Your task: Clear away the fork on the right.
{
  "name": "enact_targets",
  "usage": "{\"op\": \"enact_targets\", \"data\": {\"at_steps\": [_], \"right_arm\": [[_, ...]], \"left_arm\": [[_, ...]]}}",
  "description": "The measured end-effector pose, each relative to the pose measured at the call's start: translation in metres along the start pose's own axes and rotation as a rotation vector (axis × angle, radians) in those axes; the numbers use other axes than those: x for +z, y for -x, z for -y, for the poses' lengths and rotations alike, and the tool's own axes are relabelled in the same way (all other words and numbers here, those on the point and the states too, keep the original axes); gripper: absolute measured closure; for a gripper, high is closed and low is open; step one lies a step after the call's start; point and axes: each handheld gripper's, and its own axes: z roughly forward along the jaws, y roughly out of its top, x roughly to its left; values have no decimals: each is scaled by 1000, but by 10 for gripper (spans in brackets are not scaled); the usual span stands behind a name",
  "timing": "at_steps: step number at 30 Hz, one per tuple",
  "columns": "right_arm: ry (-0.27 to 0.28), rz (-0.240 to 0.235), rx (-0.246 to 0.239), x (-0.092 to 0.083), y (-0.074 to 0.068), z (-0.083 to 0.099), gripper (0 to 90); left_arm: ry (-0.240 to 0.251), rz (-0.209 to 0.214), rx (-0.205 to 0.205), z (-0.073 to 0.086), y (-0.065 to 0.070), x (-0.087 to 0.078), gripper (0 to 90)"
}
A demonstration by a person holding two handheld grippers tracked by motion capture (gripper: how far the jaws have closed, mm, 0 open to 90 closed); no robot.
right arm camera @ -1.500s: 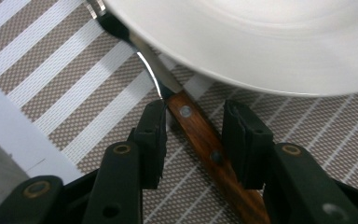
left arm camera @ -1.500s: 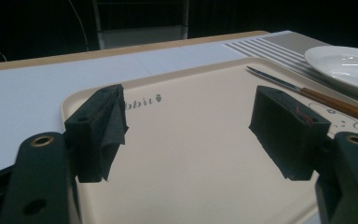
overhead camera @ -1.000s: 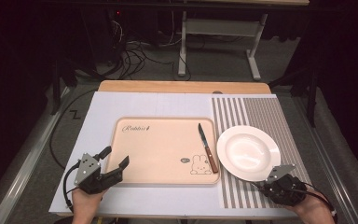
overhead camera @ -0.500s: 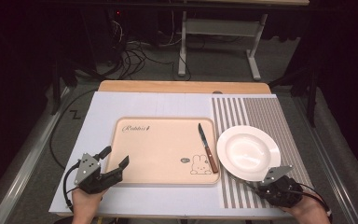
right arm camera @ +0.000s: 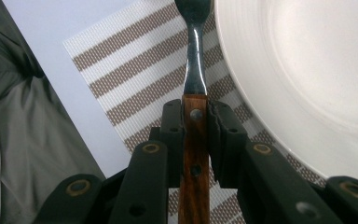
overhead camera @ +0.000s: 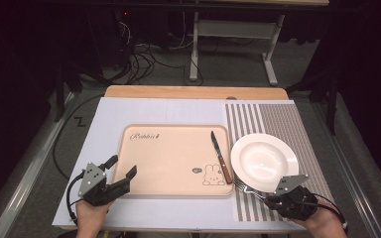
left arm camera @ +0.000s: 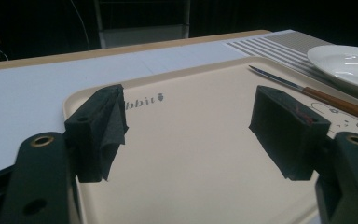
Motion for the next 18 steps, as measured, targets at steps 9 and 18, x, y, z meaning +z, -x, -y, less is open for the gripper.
{"op": "enact_targets", "data": {"at_steps": [9, 18], "right_arm": [[26, -14, 14, 3, 0, -17, 793], [52, -11, 46, -3, 2, -42, 793]], "left_arm": [[4, -5, -3, 0, -1, -1, 277], [5, 0, 0, 0, 0, -1, 277]]}}
